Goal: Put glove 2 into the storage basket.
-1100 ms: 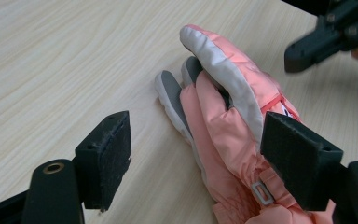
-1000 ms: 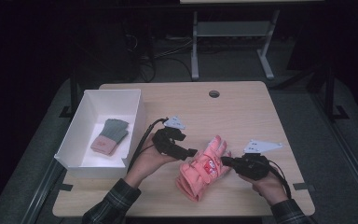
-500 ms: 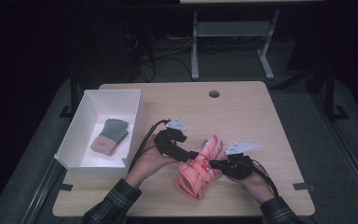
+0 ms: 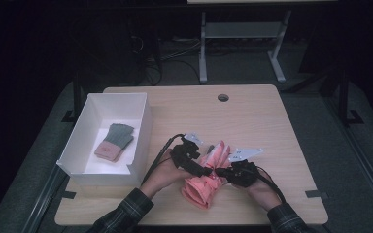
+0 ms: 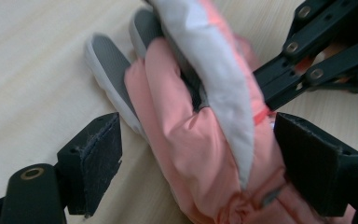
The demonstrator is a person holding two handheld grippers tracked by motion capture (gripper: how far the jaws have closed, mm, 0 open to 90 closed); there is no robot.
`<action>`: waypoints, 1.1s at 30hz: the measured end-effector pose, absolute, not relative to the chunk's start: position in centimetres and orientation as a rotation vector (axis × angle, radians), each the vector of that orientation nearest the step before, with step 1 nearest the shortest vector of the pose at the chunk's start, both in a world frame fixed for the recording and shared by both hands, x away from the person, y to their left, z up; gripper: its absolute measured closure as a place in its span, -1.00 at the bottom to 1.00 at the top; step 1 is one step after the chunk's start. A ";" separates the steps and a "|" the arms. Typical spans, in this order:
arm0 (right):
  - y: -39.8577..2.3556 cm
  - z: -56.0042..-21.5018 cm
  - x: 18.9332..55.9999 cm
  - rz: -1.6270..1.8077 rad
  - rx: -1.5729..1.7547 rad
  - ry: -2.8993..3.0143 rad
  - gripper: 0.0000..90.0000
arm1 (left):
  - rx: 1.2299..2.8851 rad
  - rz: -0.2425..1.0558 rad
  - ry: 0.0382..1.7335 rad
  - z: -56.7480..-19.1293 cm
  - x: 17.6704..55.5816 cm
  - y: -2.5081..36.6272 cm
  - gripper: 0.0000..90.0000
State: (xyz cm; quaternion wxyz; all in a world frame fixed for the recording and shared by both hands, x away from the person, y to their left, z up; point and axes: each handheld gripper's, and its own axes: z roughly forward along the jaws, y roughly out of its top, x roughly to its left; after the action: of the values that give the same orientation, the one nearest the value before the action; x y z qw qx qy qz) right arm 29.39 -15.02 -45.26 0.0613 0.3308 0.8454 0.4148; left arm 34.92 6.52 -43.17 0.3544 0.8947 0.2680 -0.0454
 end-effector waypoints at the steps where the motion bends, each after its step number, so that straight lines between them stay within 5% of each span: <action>1: -15.0 -45.3 29.4 1.253 0.998 2.558 1.00 | 2.306 -0.140 0.704 -43.5 35.0 6.5 -0.66; 17: -14.9 -46.0 29.4 1.243 0.979 2.579 1.00 | 2.284 -0.324 0.762 -45.9 35.2 5.8 -0.68; 33: -15.2 -46.0 29.9 1.284 0.965 2.578 1.00 | 2.288 -0.374 0.753 -45.6 35.4 6.3 0.29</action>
State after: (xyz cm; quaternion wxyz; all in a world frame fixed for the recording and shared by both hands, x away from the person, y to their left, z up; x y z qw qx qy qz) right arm 29.88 -15.18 -46.02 0.0519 0.3172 0.8476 0.4222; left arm 35.40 6.26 -45.60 0.3446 0.8811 0.2901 -0.1439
